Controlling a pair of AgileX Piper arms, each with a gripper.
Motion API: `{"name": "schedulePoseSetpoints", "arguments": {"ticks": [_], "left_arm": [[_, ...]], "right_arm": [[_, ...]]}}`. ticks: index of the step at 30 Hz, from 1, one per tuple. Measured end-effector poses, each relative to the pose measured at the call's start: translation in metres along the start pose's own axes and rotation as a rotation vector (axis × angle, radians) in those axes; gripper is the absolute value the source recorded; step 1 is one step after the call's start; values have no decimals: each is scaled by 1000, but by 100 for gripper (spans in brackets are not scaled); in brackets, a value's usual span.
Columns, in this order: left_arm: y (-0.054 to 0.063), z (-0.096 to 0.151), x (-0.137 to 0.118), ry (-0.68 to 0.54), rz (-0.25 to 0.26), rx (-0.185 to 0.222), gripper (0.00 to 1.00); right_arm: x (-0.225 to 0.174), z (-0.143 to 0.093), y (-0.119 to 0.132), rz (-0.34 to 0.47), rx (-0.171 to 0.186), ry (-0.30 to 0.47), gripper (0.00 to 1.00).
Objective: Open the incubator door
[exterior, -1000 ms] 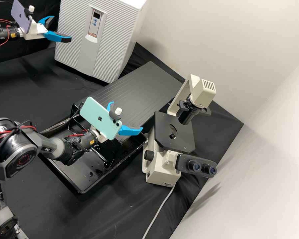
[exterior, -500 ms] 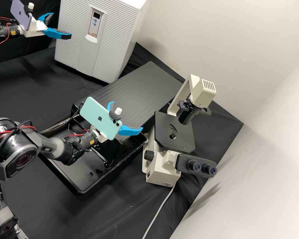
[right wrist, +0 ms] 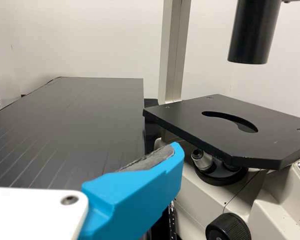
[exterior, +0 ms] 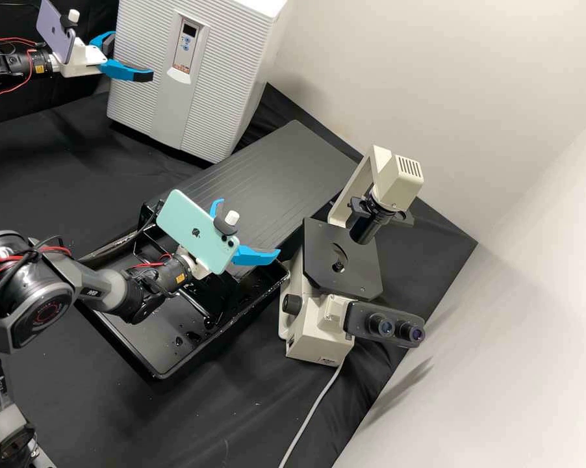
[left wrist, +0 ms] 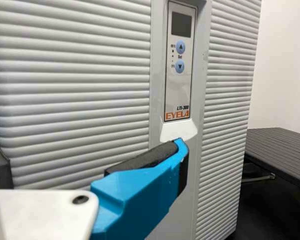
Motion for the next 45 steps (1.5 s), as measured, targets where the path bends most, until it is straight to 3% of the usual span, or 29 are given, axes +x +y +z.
{"name": "schedulePoseSetpoints", "arguments": {"ticks": [10, 16, 17, 24, 45], "left_arm": [[-5, 8, -1, 7, 6, -51, 100], [-9, 9, -4, 6, -4, -58, 100], [-9, 9, -5, 6, -4, -58, 0], [-13, 10, -10, 6, -10, -64, 0], [-10, 12, -12, 11, -13, -57, 0]], "right_arm": [[0, 0, 0, 0, 0, 0, 100], [0, 0, 0, 0, 0, 0, 100], [0, 0, 0, 0, 0, 0, 100], [0, 0, 0, 0, 0, 0, 100], [0, 0, 0, 0, 0, 0, 100]]}}
